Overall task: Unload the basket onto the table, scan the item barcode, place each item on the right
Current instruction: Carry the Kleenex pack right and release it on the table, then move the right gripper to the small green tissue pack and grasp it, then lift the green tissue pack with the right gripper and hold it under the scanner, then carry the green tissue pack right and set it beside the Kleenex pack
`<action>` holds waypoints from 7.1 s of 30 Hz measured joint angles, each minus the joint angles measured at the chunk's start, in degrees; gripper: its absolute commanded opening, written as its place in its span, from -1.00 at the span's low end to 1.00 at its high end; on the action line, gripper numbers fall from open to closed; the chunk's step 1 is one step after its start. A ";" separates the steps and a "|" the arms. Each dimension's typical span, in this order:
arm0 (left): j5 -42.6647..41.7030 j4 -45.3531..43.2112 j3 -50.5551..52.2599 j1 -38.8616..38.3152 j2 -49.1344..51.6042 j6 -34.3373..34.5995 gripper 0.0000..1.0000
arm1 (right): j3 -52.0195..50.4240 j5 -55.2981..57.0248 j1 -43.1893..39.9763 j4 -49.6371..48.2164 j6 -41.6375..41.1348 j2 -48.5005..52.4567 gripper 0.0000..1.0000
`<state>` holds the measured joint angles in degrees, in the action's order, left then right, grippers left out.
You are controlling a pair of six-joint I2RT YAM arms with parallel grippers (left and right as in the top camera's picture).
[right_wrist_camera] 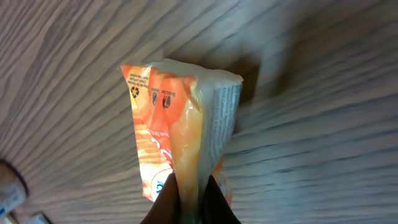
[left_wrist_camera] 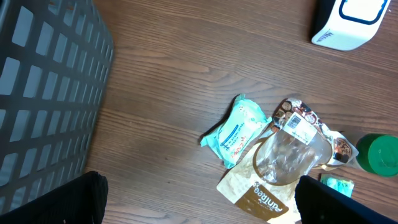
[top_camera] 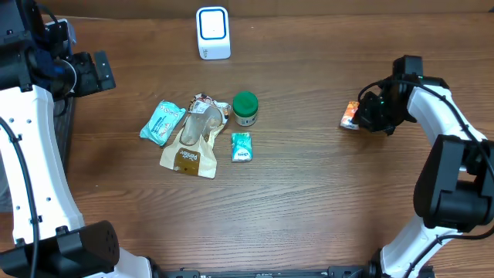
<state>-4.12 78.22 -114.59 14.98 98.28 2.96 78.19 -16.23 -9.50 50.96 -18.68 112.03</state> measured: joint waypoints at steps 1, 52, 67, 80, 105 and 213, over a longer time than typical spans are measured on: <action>0.00 0.00 0.00 0.02 0.00 0.00 0.99 | 0.00 0.37 -0.59 0.02 -0.24 0.00 -0.92; 0.00 0.00 0.00 0.02 0.00 0.00 0.99 | -8.98 -9.05 39.56 -20.02 -14.60 -0.42 -0.38; 0.00 0.00 0.00 0.02 0.00 0.00 0.99 | -9.11 -11.19 39.91 -22.12 -19.74 2.69 -0.92; 0.00 0.02 0.00 0.00 0.00 0.00 0.99 | -9.09 -34.10 34.64 -27.12 -15.54 -8.72 -0.92; 0.00 0.00 0.00 0.02 0.00 0.00 0.99 | -8.46 -63.95 21.94 -55.49 -40.65 -15.82 -0.92; 0.02 -0.02 0.00 0.02 0.00 0.00 0.99 | 7.41 15.98 11.17 7.80 -0.61 -4.28 -0.91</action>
<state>-4.10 78.19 -114.59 15.00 98.28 2.96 85.60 -0.25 1.67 58.76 -19.29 107.74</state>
